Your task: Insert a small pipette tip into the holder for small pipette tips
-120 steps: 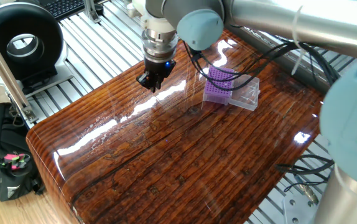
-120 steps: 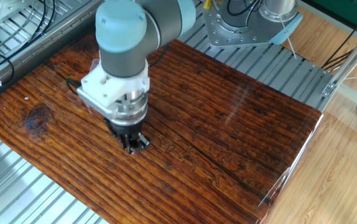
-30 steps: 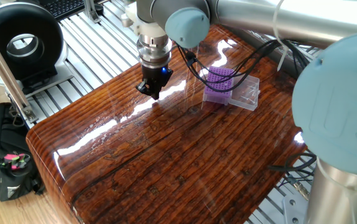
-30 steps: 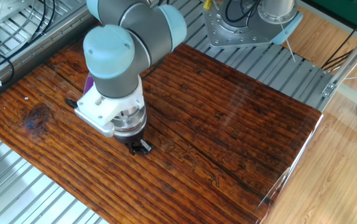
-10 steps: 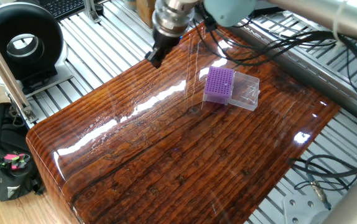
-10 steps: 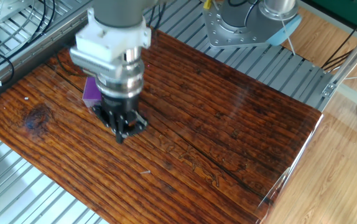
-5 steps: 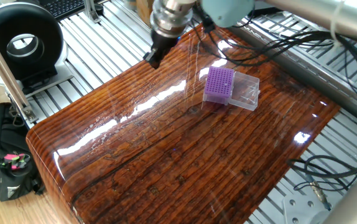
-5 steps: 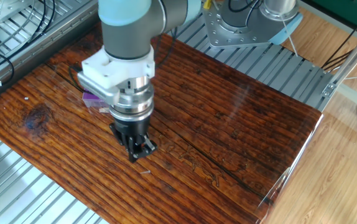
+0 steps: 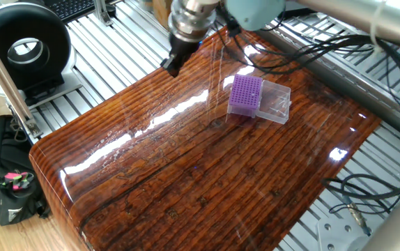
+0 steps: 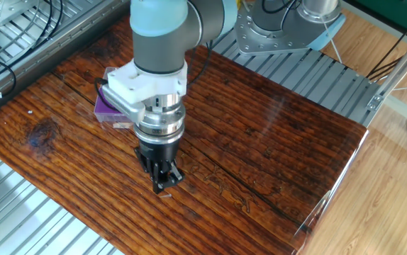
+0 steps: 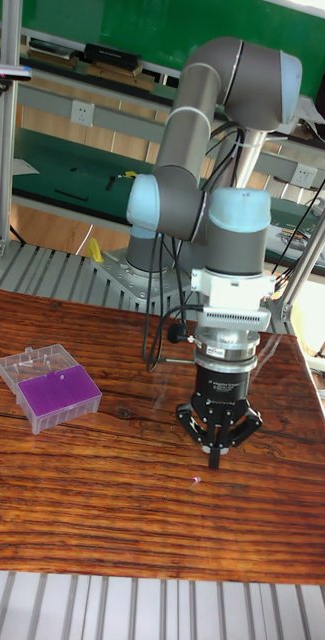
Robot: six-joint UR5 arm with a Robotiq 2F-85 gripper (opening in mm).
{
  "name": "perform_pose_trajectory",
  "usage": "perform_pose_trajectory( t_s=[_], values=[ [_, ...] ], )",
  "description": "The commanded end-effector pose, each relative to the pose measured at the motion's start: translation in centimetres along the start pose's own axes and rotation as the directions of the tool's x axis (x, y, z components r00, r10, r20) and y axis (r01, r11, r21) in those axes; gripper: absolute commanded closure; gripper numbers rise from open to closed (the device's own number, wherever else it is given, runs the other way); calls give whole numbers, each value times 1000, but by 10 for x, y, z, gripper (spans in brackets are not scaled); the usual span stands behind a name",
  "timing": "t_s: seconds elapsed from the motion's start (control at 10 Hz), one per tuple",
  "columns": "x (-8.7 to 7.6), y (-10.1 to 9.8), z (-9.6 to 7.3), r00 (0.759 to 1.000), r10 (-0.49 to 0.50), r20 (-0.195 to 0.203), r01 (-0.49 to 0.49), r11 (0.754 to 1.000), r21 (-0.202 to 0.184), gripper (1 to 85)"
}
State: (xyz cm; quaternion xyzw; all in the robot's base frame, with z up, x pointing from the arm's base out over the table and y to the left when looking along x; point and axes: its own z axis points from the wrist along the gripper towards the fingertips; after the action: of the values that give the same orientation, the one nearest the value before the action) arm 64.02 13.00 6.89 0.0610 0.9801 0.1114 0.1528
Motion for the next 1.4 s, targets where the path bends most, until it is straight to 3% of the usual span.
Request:
perform_pose_trajectory(
  t_s=[0.0,0.1,0.2,0.3,0.4,0.5,0.6,0.7,0.8,1.0,1.1,1.2,1.3],
  values=[
    [-7,7,12,999,34,34,-33,999,-36,847],
    [-3,-40,8,998,-37,42,29,985,170,847],
    [12,-41,1,1000,-23,20,18,978,209,847],
    [18,-33,-2,999,-38,21,33,983,183,817],
    [23,-32,-4,998,-63,18,59,982,182,817],
    [30,-34,-4,995,-101,-3,100,976,192,720],
    [26,-40,-7,993,-112,28,103,969,223,720],
    [14,-39,-8,989,-100,108,72,970,231,760],
    [11,-35,-8,987,-65,145,33,977,212,773],
    [16,-35,-6,995,-34,91,15,980,199,780],
    [26,-39,-6,999,-29,46,19,977,211,780],
    [18,-52,-10,995,-75,63,56,963,265,790],
    [23,-53,-10,990,-135,26,123,955,271,767]
  ],
)
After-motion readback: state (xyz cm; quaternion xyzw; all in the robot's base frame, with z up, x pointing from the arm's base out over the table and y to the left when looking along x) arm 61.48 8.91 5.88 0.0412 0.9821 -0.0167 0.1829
